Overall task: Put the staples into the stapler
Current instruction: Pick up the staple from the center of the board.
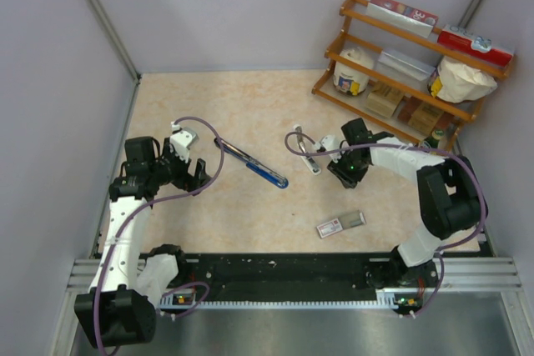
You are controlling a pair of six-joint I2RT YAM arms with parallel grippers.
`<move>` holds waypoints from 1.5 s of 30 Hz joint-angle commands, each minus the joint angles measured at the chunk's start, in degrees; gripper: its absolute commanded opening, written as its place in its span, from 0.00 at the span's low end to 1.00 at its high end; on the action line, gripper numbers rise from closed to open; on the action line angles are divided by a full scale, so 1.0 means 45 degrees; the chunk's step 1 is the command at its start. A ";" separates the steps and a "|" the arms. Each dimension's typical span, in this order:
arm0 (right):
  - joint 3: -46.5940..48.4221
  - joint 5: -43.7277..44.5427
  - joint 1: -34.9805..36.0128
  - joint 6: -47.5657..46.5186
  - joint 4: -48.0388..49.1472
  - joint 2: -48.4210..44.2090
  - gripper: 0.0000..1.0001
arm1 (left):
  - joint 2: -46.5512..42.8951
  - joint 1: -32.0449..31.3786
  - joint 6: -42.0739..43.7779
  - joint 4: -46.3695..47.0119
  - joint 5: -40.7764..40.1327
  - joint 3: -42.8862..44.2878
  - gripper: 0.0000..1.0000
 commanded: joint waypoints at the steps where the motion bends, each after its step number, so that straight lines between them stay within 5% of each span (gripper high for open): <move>1: 0.0414 0.0353 -0.0114 -0.0344 -0.0112 0.0622 0.40 | -0.0157 0.0044 0.0032 0.0369 0.0339 -0.0116 0.92; 22: 0.0121 0.0061 -0.0134 -0.0148 0.0864 0.0720 0.31 | -0.0176 0.0083 0.0052 0.0369 0.0338 -0.0136 0.93; 33: -0.0075 -0.0369 -0.0544 -0.0187 0.0884 0.0779 0.14 | -0.0176 0.0141 0.0052 0.0369 0.0358 -0.0116 0.93; 45: 0.0179 -0.1072 -0.0583 0.0300 0.0572 -0.0235 0.10 | -0.0079 0.0161 0.0052 0.0389 0.0338 -0.0116 0.93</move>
